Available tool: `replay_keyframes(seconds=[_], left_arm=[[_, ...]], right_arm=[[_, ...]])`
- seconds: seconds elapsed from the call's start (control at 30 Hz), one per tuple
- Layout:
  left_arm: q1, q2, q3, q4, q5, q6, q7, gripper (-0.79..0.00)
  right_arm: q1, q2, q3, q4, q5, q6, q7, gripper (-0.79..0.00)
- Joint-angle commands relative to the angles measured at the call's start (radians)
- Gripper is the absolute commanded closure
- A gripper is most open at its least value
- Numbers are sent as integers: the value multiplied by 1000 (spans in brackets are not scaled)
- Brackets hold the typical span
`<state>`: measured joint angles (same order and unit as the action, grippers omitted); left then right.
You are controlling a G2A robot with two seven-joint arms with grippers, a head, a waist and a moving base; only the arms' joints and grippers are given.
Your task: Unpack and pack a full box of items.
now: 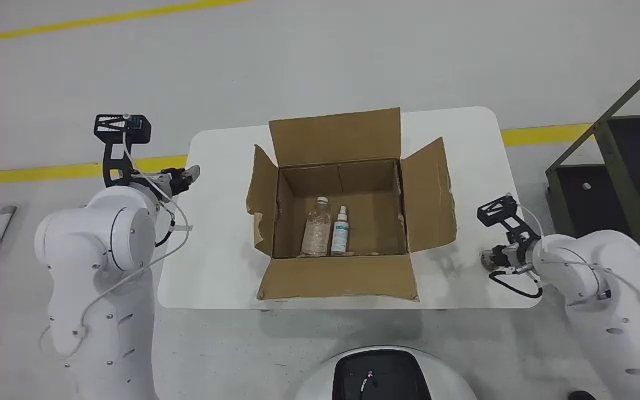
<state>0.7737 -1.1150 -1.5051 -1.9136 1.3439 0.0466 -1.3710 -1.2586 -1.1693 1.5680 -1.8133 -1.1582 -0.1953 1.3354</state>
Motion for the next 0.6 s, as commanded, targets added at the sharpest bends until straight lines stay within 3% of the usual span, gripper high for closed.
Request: replay_keyframes(seconds=[0.0, 0.13, 0.17, 0.43, 0.5, 0.53, 0.57], left_arm=[[0, 0, 0, 0, 0, 0, 0, -785], [0, 0, 0, 0, 0, 0, 0, -785], [0, 0, 0, 0, 0, 0, 0, -785], [0, 0, 0, 0, 0, 0, 0, -785], [0, 0, 0, 0, 0, 0, 0, -785], [0, 0, 0, 0, 0, 0, 0, -785], [0, 0, 0, 0, 0, 0, 0, -785]], right_arm=[[0, 0, 0, 0, 0, 0, 0, -727], [0, 0, 0, 0, 0, 0, 0, -727], [-1, 0, -2, -1, -4, -3, -4, -785], [22, 3, -60, 38, -81, 9, -10, -785], [36, 3, -69, 59, -90, 29, 5, -372], [42, 2, -76, 67, -85, 33, 14, -268], [47, 3, -84, 73, -87, 26, 24, -215]])
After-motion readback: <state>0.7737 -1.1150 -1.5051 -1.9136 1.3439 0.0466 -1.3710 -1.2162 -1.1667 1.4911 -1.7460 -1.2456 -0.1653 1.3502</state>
